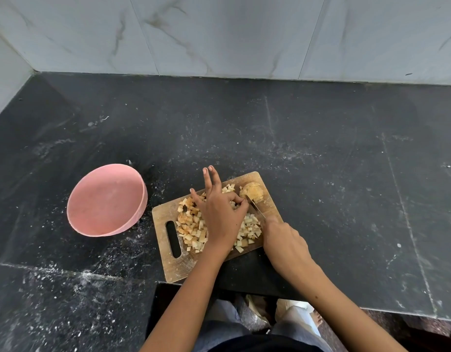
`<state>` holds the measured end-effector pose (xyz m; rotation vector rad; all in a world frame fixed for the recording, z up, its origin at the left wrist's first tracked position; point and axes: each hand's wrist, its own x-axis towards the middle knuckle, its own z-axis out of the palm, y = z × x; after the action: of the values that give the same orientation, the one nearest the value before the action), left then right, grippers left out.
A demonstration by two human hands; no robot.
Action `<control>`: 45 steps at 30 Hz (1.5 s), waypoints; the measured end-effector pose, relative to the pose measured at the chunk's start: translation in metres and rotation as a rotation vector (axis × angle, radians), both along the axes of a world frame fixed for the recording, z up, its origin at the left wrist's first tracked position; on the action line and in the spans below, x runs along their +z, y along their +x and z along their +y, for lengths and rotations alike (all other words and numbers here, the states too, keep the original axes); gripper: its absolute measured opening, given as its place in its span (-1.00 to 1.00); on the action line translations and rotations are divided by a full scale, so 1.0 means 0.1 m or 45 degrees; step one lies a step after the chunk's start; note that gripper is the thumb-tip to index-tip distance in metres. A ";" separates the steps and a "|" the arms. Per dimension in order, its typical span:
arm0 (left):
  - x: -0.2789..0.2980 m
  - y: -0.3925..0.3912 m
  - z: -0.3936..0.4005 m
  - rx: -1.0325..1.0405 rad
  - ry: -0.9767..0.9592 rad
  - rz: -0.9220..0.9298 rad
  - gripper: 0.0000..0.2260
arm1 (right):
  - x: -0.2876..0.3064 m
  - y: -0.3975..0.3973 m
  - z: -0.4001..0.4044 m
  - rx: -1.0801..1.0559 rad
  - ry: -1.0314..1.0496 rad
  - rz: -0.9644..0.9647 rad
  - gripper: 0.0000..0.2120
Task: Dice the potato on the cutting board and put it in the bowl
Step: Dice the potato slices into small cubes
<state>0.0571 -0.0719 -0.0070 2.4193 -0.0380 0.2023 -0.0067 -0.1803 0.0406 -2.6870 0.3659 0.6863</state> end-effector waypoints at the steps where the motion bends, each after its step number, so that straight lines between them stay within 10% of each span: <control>1: 0.00 0.00 0.00 0.002 0.001 0.002 -0.83 | -0.01 -0.05 -0.02 0.003 -0.010 0.025 -0.77; 21: 0.29 -0.06 0.34 -0.094 -0.061 0.012 -0.91 | -0.07 0.46 -0.27 -0.018 0.242 -0.529 -0.75; 45: 0.33 -0.35 0.63 -0.012 -0.159 0.129 -0.92 | -0.21 0.80 -0.22 0.328 0.432 -0.643 -0.69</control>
<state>0.0217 -0.0087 0.0263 2.3011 0.0085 0.0756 0.0732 -0.2022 0.0200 -2.4770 -0.2112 0.0975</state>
